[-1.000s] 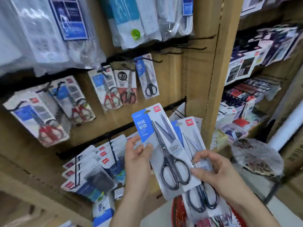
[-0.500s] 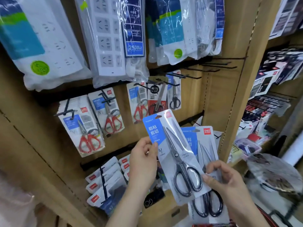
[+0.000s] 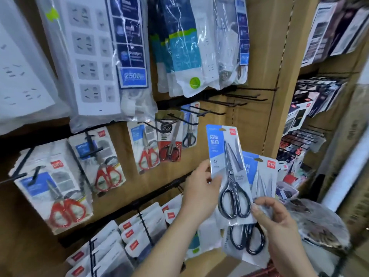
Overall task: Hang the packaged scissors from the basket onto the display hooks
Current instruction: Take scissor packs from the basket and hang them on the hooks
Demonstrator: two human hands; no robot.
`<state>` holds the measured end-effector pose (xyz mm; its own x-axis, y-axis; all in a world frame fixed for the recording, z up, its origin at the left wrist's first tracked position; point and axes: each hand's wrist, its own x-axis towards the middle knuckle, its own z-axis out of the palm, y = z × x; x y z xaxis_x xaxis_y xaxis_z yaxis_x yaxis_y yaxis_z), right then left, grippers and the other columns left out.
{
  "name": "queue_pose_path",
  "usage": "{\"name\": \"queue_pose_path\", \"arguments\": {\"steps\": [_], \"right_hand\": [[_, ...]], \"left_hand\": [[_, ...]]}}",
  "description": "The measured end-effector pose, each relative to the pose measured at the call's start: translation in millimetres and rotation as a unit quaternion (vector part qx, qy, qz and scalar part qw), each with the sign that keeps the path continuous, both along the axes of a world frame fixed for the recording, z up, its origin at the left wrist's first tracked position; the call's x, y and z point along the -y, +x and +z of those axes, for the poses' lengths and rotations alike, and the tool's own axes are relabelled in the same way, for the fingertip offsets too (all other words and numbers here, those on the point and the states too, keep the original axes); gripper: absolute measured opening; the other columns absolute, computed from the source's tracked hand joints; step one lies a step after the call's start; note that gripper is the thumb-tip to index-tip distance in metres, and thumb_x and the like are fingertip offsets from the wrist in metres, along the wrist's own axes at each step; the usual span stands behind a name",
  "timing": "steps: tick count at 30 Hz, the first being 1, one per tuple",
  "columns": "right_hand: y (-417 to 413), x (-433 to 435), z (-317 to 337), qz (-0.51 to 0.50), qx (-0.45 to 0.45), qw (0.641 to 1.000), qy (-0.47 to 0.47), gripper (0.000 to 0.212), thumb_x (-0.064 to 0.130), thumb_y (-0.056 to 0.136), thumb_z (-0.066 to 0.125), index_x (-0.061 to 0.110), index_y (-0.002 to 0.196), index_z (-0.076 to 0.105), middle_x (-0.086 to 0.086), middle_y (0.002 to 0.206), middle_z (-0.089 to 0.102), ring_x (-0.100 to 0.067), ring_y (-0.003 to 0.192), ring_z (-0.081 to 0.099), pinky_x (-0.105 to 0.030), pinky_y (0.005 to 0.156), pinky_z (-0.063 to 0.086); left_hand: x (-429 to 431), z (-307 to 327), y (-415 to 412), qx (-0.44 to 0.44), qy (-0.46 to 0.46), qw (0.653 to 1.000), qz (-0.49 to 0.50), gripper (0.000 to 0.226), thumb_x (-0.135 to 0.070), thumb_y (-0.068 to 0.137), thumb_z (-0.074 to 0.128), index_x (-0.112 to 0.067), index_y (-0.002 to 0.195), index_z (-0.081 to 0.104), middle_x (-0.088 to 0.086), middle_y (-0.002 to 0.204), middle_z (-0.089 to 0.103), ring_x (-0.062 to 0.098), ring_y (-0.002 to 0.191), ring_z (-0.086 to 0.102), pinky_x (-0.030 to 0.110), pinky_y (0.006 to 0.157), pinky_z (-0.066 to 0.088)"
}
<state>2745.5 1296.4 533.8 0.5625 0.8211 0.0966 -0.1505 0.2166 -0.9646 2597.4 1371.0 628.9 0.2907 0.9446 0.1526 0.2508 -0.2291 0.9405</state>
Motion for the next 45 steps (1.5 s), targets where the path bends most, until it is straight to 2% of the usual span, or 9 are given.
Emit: {"name": "queue_pose_path", "arguments": {"steps": [6, 11, 15, 18, 25, 30, 35, 40, 45], "right_hand": [[46.4, -46.8, 5.4, -0.007, 0.02, 0.999, 0.025, 0.014, 0.005, 0.083, 0.072, 0.017, 0.079, 0.067, 0.001, 0.084, 0.064, -0.013, 0.077, 0.055, -0.033, 0.081, 0.042], [68.3, -74.9, 8.3, 0.004, 0.026, 0.999, 0.031, 0.018, 0.025, 0.072, 0.082, 0.018, 0.082, 0.069, 0.0, 0.09, 0.069, -0.019, 0.088, 0.058, -0.041, 0.09, 0.043], [77.4, -83.7, 5.7, 0.009, 0.012, 0.999, 0.035, 0.016, 0.023, 0.07, 0.075, 0.014, 0.082, 0.068, -0.001, 0.087, 0.068, -0.018, 0.085, 0.058, -0.041, 0.088, 0.042], [82.7, -89.3, 0.6, 0.014, -0.002, 0.999, 0.034, 0.01, 0.015, 0.075, 0.074, 0.012, 0.082, 0.068, -0.002, 0.087, 0.068, -0.018, 0.085, 0.058, -0.04, 0.088, 0.044], [78.1, -100.6, -0.9, 0.007, -0.044, 0.999, 0.029, 0.006, 0.018, 0.071, 0.073, 0.02, 0.076, 0.07, 0.005, 0.076, 0.068, -0.013, 0.077, 0.058, -0.025, 0.074, 0.048], [76.4, -106.4, -2.0, 0.022, -0.056, 0.998, 0.009, 0.008, 0.01, 0.082, 0.071, 0.018, 0.078, 0.07, -0.001, 0.08, 0.067, -0.017, 0.076, 0.056, -0.031, 0.076, 0.048], [70.3, -111.0, 6.4, 0.095, -0.064, 0.993, -0.028, 0.016, 0.012, 0.077, 0.074, 0.022, 0.089, 0.075, -0.007, 0.102, 0.074, -0.028, 0.088, 0.069, -0.045, 0.085, 0.055], [64.1, -131.2, 12.3, 0.069, -0.039, 0.996, -0.036, 0.025, 0.004, 0.091, 0.064, 0.026, 0.099, 0.074, 0.008, 0.106, 0.075, -0.009, 0.095, 0.071, -0.017, 0.071, 0.054], [72.6, -126.9, 11.6, 0.051, 0.004, 0.999, -0.012, 0.041, -0.001, 0.094, 0.057, 0.03, 0.121, 0.063, 0.018, 0.122, 0.065, 0.006, 0.101, 0.065, -0.016, 0.075, 0.056]], "left_hand": [[-39.3, 7.8, 41.6, 0.02, 0.001, 1.0, 0.011, 0.037, -0.019, 0.096, 0.06, -0.054, 0.104, 0.054, -0.011, 0.099, 0.073, 0.004, 0.09, 0.067, 0.038, 0.087, 0.057], [-60.8, 5.2, 62.8, 0.047, -0.003, 0.998, 0.029, 0.035, -0.015, 0.097, 0.059, -0.049, 0.105, 0.059, -0.006, 0.087, 0.076, 0.031, 0.084, 0.07, 0.052, 0.08, 0.056], [-68.4, 1.4, 72.2, 0.049, -0.004, 0.998, 0.038, 0.031, -0.015, 0.097, 0.058, -0.041, 0.112, 0.061, -0.007, 0.09, 0.077, 0.013, 0.08, 0.073, 0.041, 0.08, 0.059], [-72.9, -3.5, 78.2, 0.044, -0.002, 0.998, 0.044, 0.03, -0.018, 0.097, 0.059, -0.047, 0.106, 0.06, -0.004, 0.088, 0.077, 0.02, 0.081, 0.073, 0.043, 0.08, 0.058], [-54.1, -24.0, 65.5, 0.064, -0.005, 0.998, 0.015, 0.064, -0.02, 0.097, 0.057, -0.064, 0.132, 0.025, -0.005, 0.09, 0.072, 0.023, 0.07, 0.067, 0.036, 0.063, 0.057], [-64.1, -36.3, 59.3, 0.013, -0.015, 0.999, 0.028, 0.053, -0.008, 0.099, 0.054, -0.053, 0.126, 0.05, -0.003, 0.067, 0.051, 0.017, 0.052, 0.055, 0.021, 0.054, 0.053], [-93.4, -34.3, 59.6, -0.009, 0.003, 0.997, 0.077, 0.052, -0.009, 0.099, 0.052, -0.053, 0.125, 0.047, -0.004, 0.07, 0.053, 0.014, 0.048, 0.058, 0.04, 0.066, 0.06], [-133.0, -28.7, 58.6, -0.023, 0.004, 0.993, 0.119, 0.049, -0.007, 0.1, 0.049, -0.04, 0.136, 0.048, -0.005, 0.074, 0.056, 0.015, 0.053, 0.058, 0.03, 0.064, 0.06], [-171.6, -33.8, 50.1, -0.07, 0.019, 0.987, 0.141, 0.051, -0.01, 0.101, 0.047, -0.04, 0.142, 0.046, 0.0, 0.077, 0.049, 0.014, 0.063, 0.052, 0.051, 0.078, 0.059]]}}
